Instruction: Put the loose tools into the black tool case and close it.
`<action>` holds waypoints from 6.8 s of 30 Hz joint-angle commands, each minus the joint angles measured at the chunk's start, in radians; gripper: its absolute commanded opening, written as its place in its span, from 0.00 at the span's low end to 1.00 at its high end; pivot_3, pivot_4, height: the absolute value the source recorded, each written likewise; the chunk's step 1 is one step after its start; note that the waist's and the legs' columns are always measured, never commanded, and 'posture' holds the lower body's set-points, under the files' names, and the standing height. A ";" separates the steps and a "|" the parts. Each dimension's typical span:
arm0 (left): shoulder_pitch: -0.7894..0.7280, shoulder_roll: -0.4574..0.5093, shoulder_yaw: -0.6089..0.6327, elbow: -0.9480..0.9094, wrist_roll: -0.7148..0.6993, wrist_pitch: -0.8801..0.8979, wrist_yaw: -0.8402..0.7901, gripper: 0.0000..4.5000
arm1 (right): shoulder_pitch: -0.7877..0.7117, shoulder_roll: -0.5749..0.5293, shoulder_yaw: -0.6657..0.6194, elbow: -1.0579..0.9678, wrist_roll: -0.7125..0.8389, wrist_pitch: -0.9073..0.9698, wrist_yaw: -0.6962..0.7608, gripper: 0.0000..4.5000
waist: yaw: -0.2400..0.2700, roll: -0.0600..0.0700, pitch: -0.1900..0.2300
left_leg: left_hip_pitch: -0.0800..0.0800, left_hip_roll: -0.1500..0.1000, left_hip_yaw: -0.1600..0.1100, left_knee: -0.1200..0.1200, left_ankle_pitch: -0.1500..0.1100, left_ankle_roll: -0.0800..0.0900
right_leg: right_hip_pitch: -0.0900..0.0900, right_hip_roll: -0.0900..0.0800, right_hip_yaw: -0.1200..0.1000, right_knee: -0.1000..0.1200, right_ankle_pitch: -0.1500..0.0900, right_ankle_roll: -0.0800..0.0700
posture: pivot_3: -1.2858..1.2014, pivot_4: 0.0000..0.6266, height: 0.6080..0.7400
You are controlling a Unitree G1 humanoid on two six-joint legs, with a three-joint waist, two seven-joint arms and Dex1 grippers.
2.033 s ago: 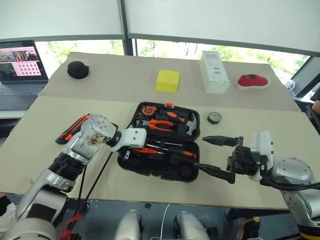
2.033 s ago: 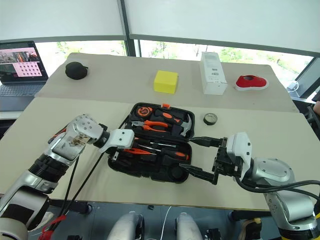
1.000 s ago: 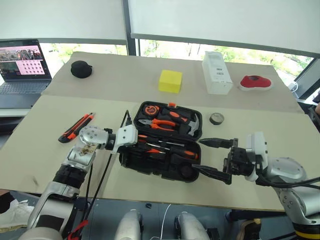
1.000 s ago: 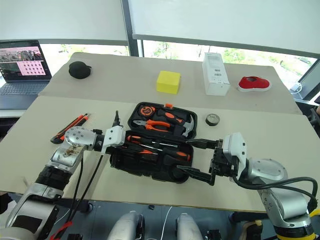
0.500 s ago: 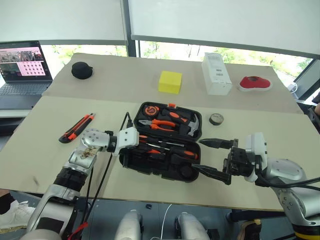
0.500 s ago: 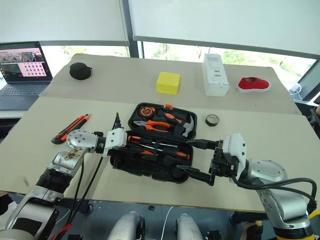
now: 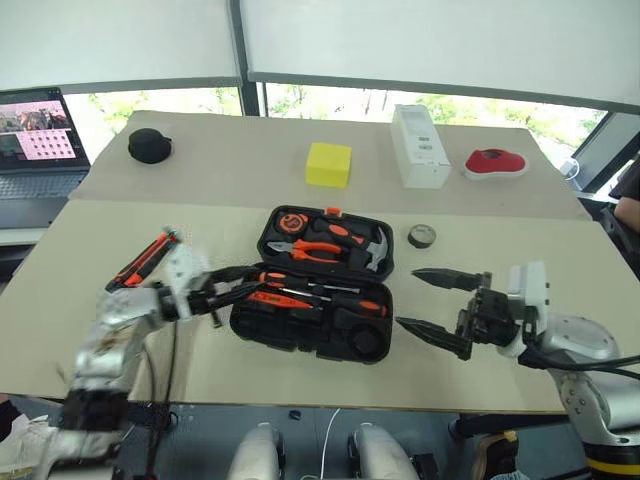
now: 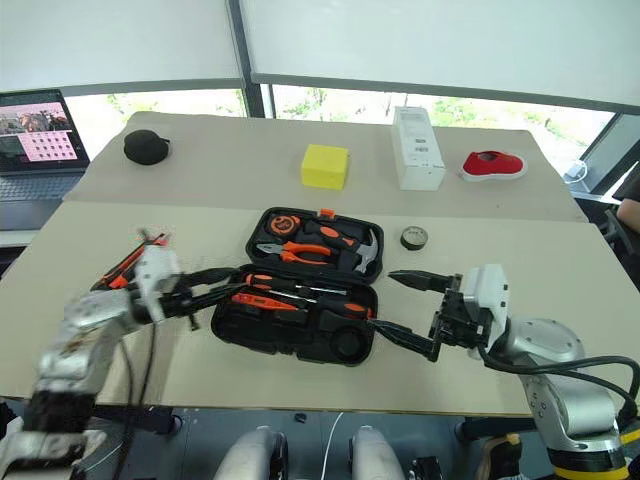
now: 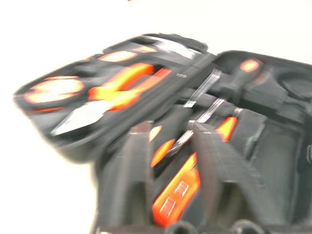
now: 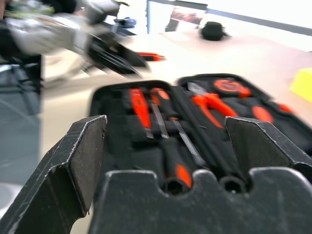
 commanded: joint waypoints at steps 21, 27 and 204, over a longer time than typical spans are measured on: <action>0.568 -0.242 0.532 -0.116 -0.106 -0.020 0.481 0.99 | -0.004 0.126 0.030 0.028 0.030 -0.160 0.075 1.00 | 0.012 -0.002 0.000 | 0.001 0.001 0.002 0.000 -0.001 -0.001 | 0.000 -0.002 0.000 -0.002 -0.004 -0.006 | 0.52 0.24 1.00; 0.266 -0.007 0.467 -0.073 -0.171 0.297 0.587 0.99 | -0.056 0.158 0.071 -0.069 0.056 -0.118 0.003 1.00 | 0.019 -0.004 0.001 | 0.001 0.001 0.001 0.000 0.000 -0.001 | -0.001 0.000 -0.003 0.001 -0.002 -0.003 | 0.52 0.24 1.00; -0.134 0.017 -0.074 -0.024 -0.197 0.150 -0.219 1.00 | -1.246 0.114 0.520 1.647 -0.895 -0.216 -0.034 0.02 | -0.012 0.014 -0.008 | -0.023 -0.003 0.012 -0.005 0.001 -0.002 | -0.029 0.000 0.003 0.003 -0.002 -0.002 | 0.52 0.24 1.00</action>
